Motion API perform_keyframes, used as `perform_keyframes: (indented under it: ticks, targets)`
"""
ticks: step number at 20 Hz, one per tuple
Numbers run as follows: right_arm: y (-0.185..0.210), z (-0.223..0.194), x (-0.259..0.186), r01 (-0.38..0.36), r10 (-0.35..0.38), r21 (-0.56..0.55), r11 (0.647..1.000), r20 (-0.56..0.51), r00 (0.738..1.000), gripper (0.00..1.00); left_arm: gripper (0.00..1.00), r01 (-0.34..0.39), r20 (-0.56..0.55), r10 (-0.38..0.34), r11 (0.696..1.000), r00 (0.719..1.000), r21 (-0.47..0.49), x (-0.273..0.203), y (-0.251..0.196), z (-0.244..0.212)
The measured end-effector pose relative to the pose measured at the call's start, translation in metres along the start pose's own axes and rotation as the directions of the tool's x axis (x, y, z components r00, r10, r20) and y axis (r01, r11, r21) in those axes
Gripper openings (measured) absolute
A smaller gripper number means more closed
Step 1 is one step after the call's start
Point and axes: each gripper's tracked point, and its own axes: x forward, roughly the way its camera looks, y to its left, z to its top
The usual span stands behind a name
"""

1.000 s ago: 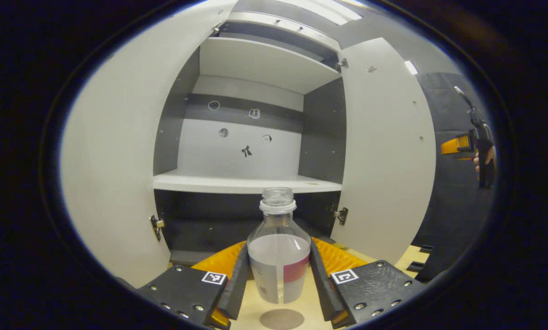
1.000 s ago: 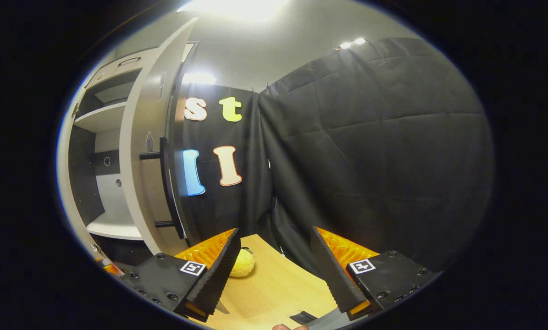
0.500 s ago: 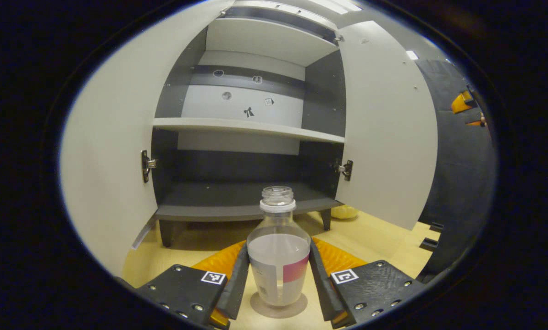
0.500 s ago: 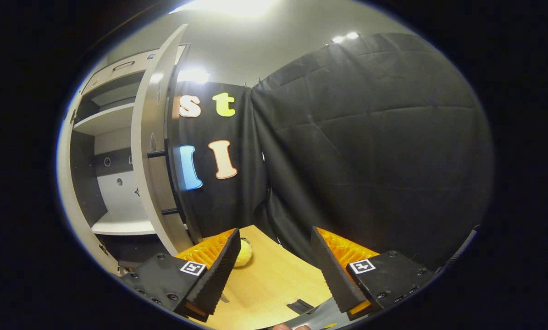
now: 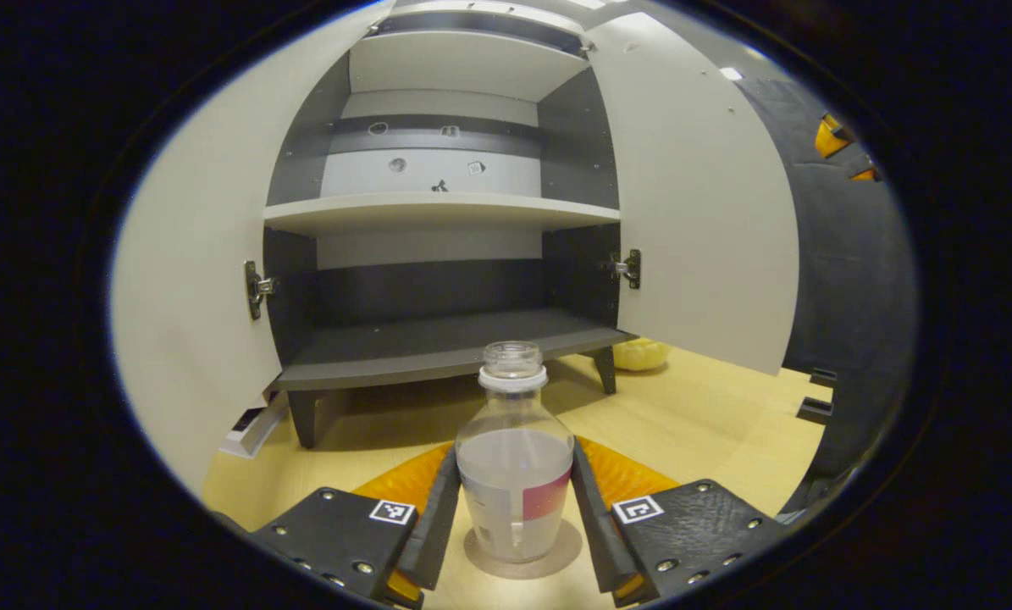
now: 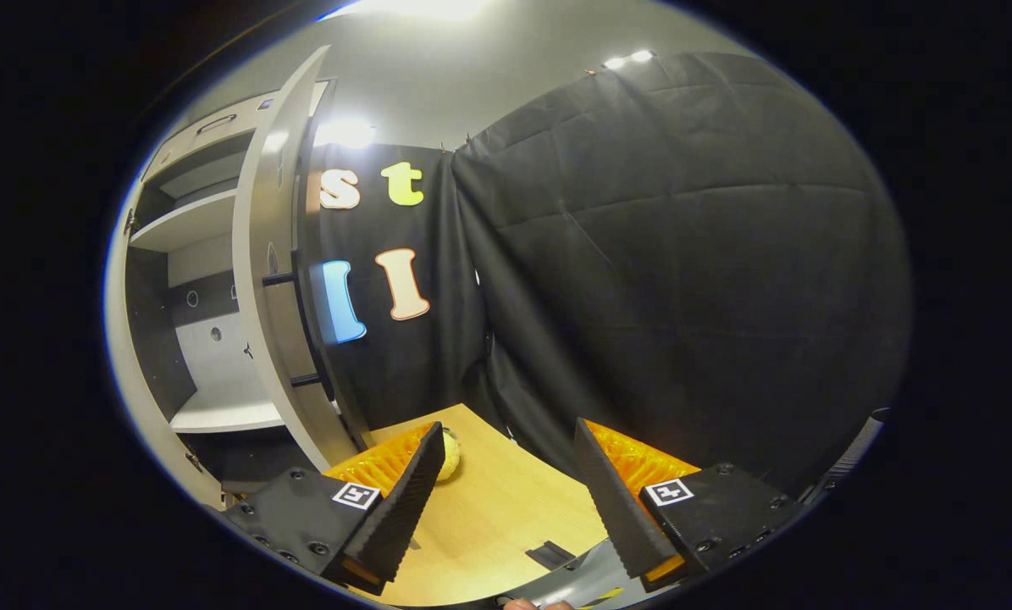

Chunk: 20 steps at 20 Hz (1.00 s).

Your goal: Grasp the bottle in the cabinet with the left hand and place it on the coaster, then close the right door with the right hand and the left door with the left hand.

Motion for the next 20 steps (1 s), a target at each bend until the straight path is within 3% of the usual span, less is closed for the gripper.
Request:
perform_keyframes:
  ticks: [2, 3, 4, 5, 6, 7, 8, 9, 10, 11, 12, 14, 17, 20]
  targets:
    - [0.001, -0.002, 0.000, 0.001, -0.001, 0.002, 1.000, -0.004, 1.000, 0.98, 0.71, 0.004, -0.008, -0.004, 1.000, 1.000, 0.000, -0.001, -0.001, -0.001]
    - [0.001, -0.003, 0.000, 0.002, -0.002, 0.004, 1.000, -0.006, 1.000, 0.98, 0.65, 0.014, -0.012, -0.014, 1.000, 1.000, -0.004, -0.002, -0.003, 0.000]
    - [0.003, -0.004, 0.001, 0.001, -0.001, 0.006, 1.000, -0.008, 1.000, 0.98, 0.83, 0.022, -0.012, -0.023, 1.000, 1.000, -0.006, -0.006, -0.006, 0.000]
    - [0.003, -0.005, 0.001, 0.003, -0.003, 0.006, 1.000, -0.008, 1.000, 0.92, 0.93, 0.024, -0.009, -0.024, 1.000, 1.000, -0.006, -0.012, -0.005, 0.004]
    - [0.003, -0.005, 0.001, 0.004, -0.004, 0.007, 1.000, -0.009, 1.000, 0.98, 0.93, 0.029, -0.003, -0.029, 1.000, 1.000, -0.008, -0.015, -0.006, 0.007]
    - [0.004, -0.007, 0.000, 0.003, -0.003, 0.008, 1.000, -0.009, 1.000, 0.98, 1.00, 0.030, 0.000, -0.030, 0.999, 1.000, -0.011, -0.019, -0.006, 0.012]
    - [0.005, -0.008, 0.000, 0.004, -0.004, 0.006, 1.000, -0.009, 1.000, 0.98, 0.94, 0.024, 0.005, -0.024, 1.000, 1.000, -0.017, -0.025, -0.004, 0.015]
    - [0.004, -0.010, 0.000, 0.004, -0.004, 0.002, 1.000, -0.009, 1.000, 0.98, 0.94, 0.021, 0.012, -0.020, 0.999, 1.000, -0.027, -0.032, -0.003, 0.021]
    - [0.005, -0.010, 0.001, 0.003, -0.003, -0.003, 1.000, -0.010, 1.000, 0.92, 0.93, 0.015, 0.019, -0.014, 0.999, 1.000, -0.040, -0.041, -0.001, 0.028]
    - [0.005, -0.010, 0.001, 0.003, -0.003, -0.010, 1.000, -0.010, 1.000, 0.98, 0.93, 0.008, 0.030, -0.006, 0.999, 1.000, -0.052, -0.051, 0.002, 0.038]
    - [0.006, -0.009, 0.002, 0.003, -0.003, -0.014, 1.000, -0.004, 1.000, 0.98, 0.94, -0.001, 0.045, 0.004, 0.998, 0.999, -0.060, -0.064, 0.005, 0.050]
    - [0.006, -0.007, 0.008, 0.001, -0.001, -0.010, 1.000, 0.002, 1.000, 0.98, 0.94, -0.036, 0.079, 0.042, 0.997, 0.996, -0.069, -0.088, 0.015, 0.079]
    - [0.011, 0.001, 0.020, -0.012, 0.012, 0.012, 1.000, 0.019, 1.000, 0.98, 0.93, -0.180, 0.088, 0.187, 0.980, 0.978, -0.082, -0.121, 0.043, 0.115]
    - [0.016, 0.006, 0.037, -0.036, 0.035, 0.035, 0.999, 0.032, 0.999, 0.98, 0.93, -0.268, 0.085, 0.279, 0.955, 0.956, -0.125, -0.149, 0.052, 0.148]
